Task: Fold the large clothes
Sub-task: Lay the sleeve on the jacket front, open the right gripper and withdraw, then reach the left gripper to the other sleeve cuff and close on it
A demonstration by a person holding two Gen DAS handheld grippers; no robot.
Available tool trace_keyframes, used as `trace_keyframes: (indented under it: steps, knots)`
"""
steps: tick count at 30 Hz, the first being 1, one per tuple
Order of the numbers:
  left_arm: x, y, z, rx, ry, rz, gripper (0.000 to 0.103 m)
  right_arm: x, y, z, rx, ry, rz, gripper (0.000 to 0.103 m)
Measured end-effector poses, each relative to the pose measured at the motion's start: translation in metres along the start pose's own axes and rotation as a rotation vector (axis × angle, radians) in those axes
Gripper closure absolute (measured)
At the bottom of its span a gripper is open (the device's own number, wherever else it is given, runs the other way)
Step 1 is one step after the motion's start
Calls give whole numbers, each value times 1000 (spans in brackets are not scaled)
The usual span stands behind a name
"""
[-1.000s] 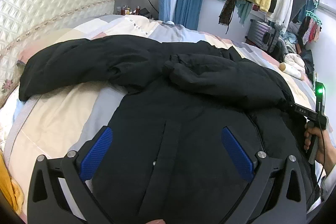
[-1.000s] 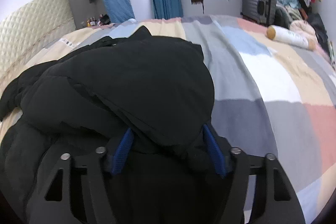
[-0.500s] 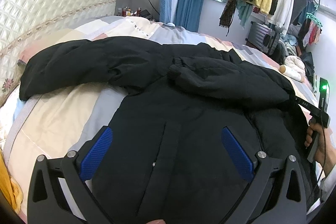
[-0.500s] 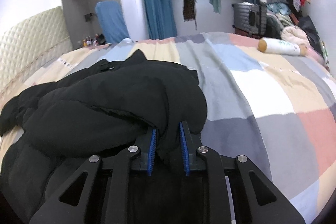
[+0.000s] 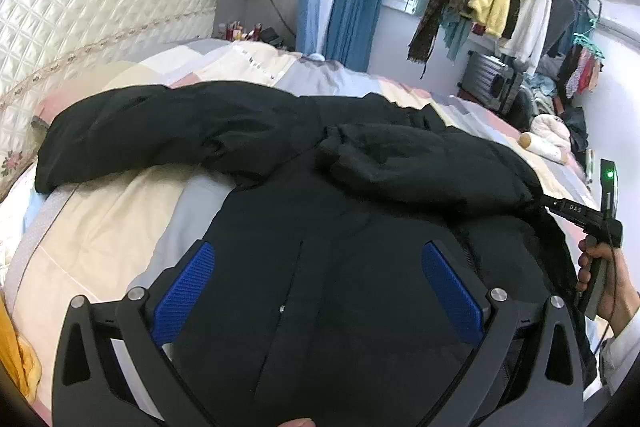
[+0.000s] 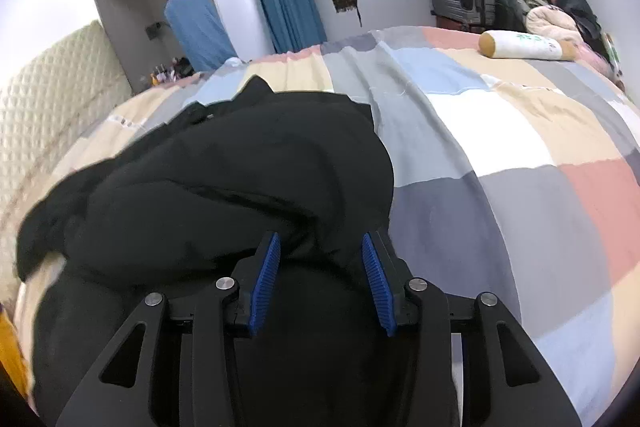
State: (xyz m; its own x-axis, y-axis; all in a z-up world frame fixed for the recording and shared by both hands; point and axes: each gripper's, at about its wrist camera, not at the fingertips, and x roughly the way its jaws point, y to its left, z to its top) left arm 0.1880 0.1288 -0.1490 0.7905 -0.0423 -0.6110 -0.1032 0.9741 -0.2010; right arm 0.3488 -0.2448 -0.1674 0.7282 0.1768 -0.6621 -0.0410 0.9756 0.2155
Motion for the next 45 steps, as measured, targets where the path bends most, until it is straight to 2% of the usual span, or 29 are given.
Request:
trace_keyframes:
  steps: [3,8,13,19,22,31,33,34,36,41,45]
  knots:
    - [-4,-2,0,11,-11,7,0,-25,16,1,16,-42,31,62]
    - [-13,-3,-1,6,-26,1,0,-70,47,-12,-53,-126,53,62]
    - [-27,-7,-2,6,-55,-11,0,-115,70,-31,-97,-211,73,62]
    - [-41,-13,-5,12,-76,-34,0,-156,90,-59,-132,-274,111,59]
    - [-45,-12,-5,5,-82,-30,0,-170,99,-77,-144,-271,136,54]
    - [-50,-8,-4,-14,-91,-23,0,-199,117,-131,-195,-264,179,47]
    - [-50,-7,-4,-25,-84,-29,0,-200,119,-131,-199,-276,184,41]
    - [-50,-6,-3,-30,-83,-28,0,-200,119,-131,-198,-284,182,32]
    - [-49,-2,2,-43,-78,-26,0,-199,118,-130,-194,-289,186,28]
    - [-38,15,30,-106,-78,-11,0,-190,112,-134,-173,-251,201,27]
    - [-23,49,63,-221,-63,-32,0,-187,110,-135,-157,-237,200,24]
